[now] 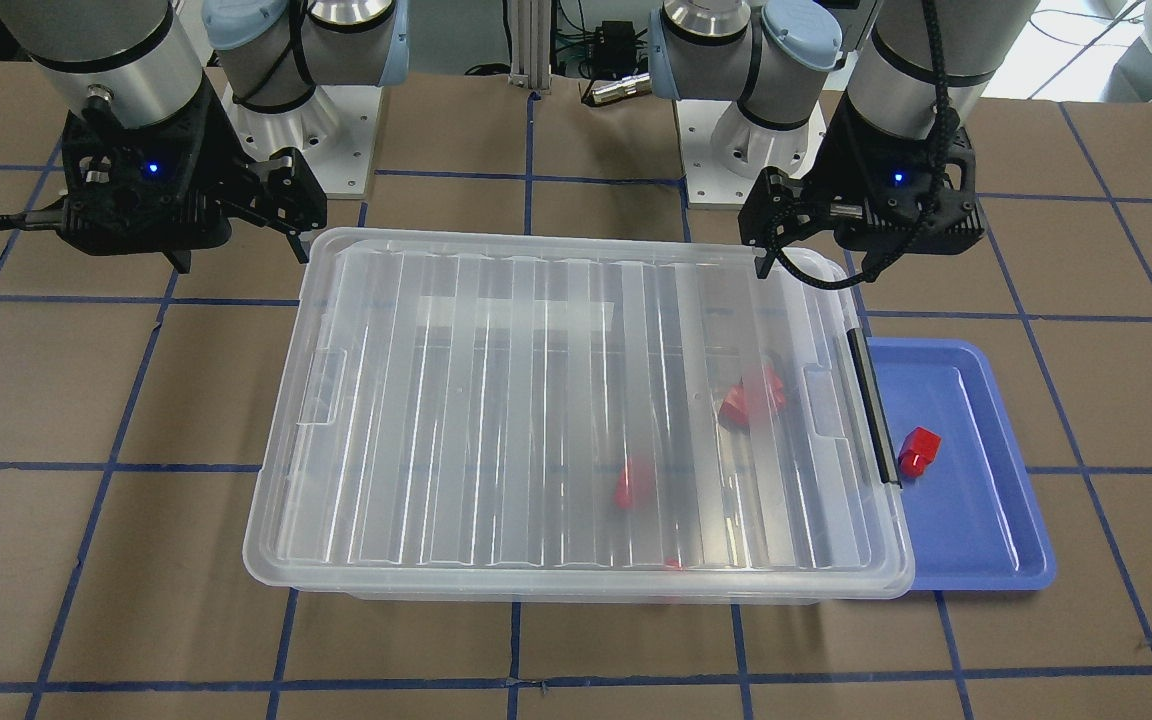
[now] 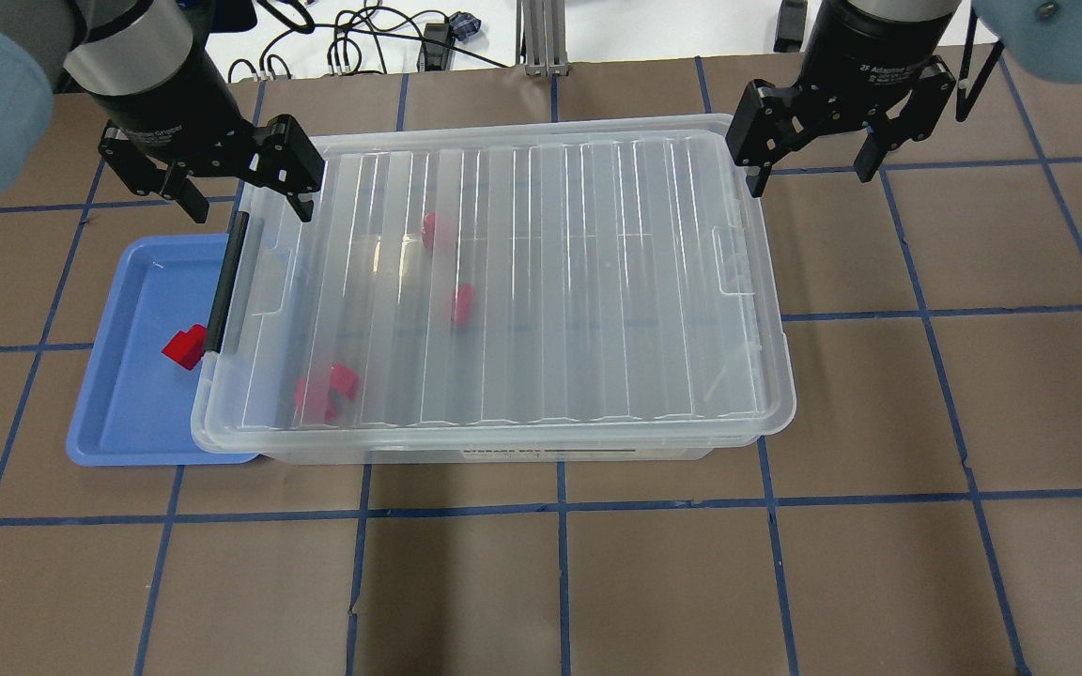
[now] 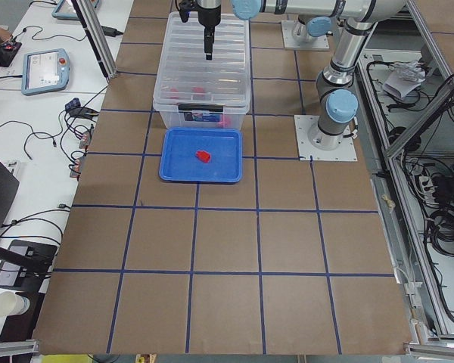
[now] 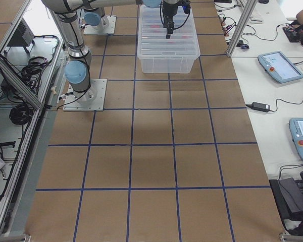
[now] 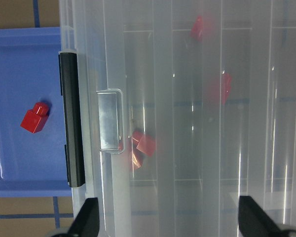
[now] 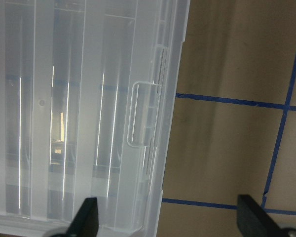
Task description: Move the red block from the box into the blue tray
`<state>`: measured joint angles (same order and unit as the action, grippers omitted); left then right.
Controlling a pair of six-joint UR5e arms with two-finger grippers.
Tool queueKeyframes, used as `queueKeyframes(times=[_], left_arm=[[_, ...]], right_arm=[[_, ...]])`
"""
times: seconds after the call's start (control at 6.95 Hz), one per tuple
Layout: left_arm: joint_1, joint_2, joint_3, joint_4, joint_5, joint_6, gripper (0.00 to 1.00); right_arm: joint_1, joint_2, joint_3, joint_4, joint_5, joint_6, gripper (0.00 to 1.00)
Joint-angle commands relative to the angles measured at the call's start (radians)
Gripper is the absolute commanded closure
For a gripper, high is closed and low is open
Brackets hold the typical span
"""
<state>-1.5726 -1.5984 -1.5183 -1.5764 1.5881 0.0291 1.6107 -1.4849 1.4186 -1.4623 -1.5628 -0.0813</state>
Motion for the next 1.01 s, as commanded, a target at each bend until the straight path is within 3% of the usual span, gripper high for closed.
queueKeyframes(times=[0.0,0.86], left_arm=[[-0.01,-0.003,0.003,0.0,0.0,-0.002,0.0],[-0.009,-0.006,-0.003,0.0,-0.002,-0.002,0.0]], right_arm=[[0.0,0.0,0.003,-0.001,0.001,0.0,0.0],[0.0,0.0,0.005,-0.013,-0.003,0.0,0.0]])
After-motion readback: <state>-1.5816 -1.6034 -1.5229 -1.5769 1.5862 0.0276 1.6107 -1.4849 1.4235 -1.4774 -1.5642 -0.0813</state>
